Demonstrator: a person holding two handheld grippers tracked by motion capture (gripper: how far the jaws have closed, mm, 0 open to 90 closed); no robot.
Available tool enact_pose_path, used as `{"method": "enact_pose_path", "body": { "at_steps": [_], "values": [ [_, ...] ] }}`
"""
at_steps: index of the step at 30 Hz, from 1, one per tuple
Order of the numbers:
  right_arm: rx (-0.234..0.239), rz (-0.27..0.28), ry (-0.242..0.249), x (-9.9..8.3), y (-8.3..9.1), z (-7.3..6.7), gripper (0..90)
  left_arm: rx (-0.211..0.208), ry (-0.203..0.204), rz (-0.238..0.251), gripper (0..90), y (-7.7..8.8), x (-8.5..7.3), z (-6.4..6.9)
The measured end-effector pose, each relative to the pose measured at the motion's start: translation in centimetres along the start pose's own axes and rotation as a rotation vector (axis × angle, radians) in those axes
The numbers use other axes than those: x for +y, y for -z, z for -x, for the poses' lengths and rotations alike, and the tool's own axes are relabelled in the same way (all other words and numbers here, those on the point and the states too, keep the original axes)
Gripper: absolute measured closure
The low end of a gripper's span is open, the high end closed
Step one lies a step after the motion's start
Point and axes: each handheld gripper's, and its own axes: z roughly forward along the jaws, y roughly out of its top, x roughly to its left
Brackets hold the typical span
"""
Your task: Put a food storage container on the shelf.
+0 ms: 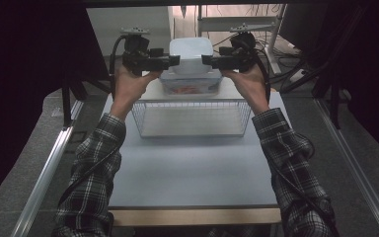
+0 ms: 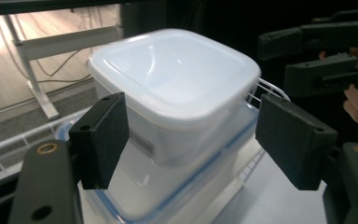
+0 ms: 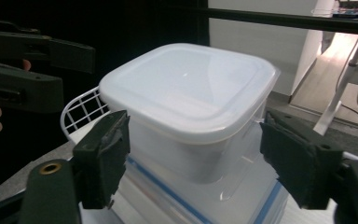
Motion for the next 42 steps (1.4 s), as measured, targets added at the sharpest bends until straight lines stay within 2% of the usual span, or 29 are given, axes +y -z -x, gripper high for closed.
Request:
{"method": "enact_pose_path", "body": {
  "at_steps": [2, 6, 9, 15, 21, 24, 27, 31, 33, 42],
  "values": [
    [0.006, -0.001, 0.007, -0.4, 0.1, -0.3, 20.6, -0.014, -0.006, 0.001, 21.0, 0.1, -0.6, 0.3],
    [0.015, -0.006, 0.042, -1.3, 0.3, -0.8, 15.4, -0.013, -0.032, -0.015, 13.3, 0.4, -1.7, 1.0],
    [0.023, -0.01, 0.05, -2.0, 0.4, -1.1, 12.4, -0.018, -0.055, -0.036, 10.6, 0.7, -2.4, 1.5],
    [0.048, -0.022, 0.05, -3.6, 0.8, -1.3, 9.2, -0.005, -0.102, -0.06, 7.4, 0.9, -3.9, 2.1],
    [0.074, -0.016, 0.045, -5.2, 1.6, -1.1, 7.3, -0.015, -0.115, -0.063, 4.8, 0.8, -5.5, 2.6],
    [0.086, -0.008, 0.041, -5.9, 2.2, -1.1, 6.8, -0.024, -0.107, -0.069, 3.5, 0.7, -6.4, 3.0],
    [0.09, -0.006, 0.044, -6.6, 2.6, -1.2, 6.5, -0.011, -0.131, -0.094, 3.4, 0.6, -7.3, 3.7],
    [0.091, -0.011, 0.063, -7.7, 3.0, -1.4, 6.2, 0.013, -0.183, -0.129, 3.5, 0.5, -8.4, 4.5],
    [0.092, -0.014, 0.073, -8.2, 3.1, -1.5, 6.0, -0.001, -0.203, -0.136, 3.9, 0.4, -9.0, 4.7],
    [0.09, -0.038, 0.087, -10.3, 3.2, -2.1, 4.0, -0.069, -0.183, -0.149, 3.7, 0.3, -11.3, 5.1]
  ]
}}
